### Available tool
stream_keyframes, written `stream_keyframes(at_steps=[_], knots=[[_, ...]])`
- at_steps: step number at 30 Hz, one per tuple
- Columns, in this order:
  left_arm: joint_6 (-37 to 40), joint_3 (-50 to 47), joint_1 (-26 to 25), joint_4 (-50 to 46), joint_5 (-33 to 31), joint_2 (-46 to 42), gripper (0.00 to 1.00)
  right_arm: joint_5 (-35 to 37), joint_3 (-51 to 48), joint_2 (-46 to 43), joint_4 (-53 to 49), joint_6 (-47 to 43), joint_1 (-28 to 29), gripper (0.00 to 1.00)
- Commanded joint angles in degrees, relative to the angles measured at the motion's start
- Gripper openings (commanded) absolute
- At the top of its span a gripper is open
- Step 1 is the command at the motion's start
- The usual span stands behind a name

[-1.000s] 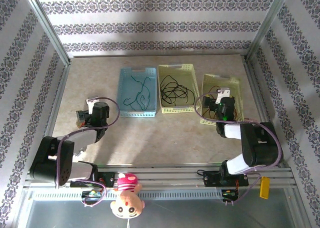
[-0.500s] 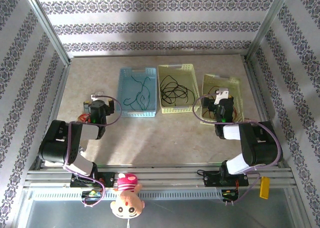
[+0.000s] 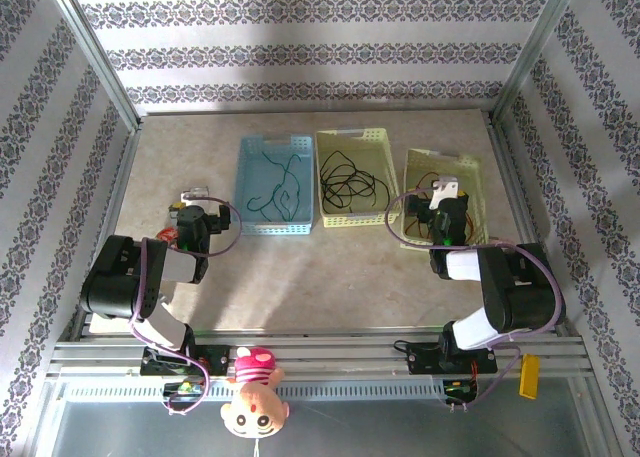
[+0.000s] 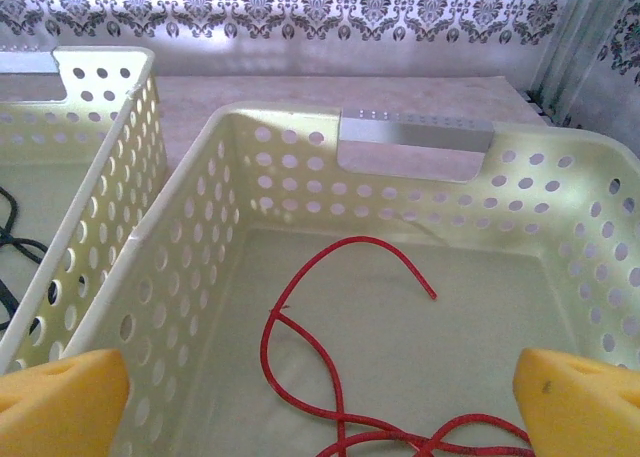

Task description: Untangle the cables

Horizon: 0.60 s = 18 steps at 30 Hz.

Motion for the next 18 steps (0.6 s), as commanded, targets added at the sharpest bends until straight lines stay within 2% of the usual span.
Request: stream_keyframes(at_steps=[1, 18], knots=[[-0.34, 0.58, 0.61, 3.19, 0.52, 0.21, 0.99, -2.01, 0.34, 0.52, 0.08, 0.25, -0.89, 0.98], [-0.28, 0.62, 0.61, 3.11, 0.5, 0.19, 0.99, -4.49, 0.79, 0.56, -0.79, 0.39, -1.81, 0.98]])
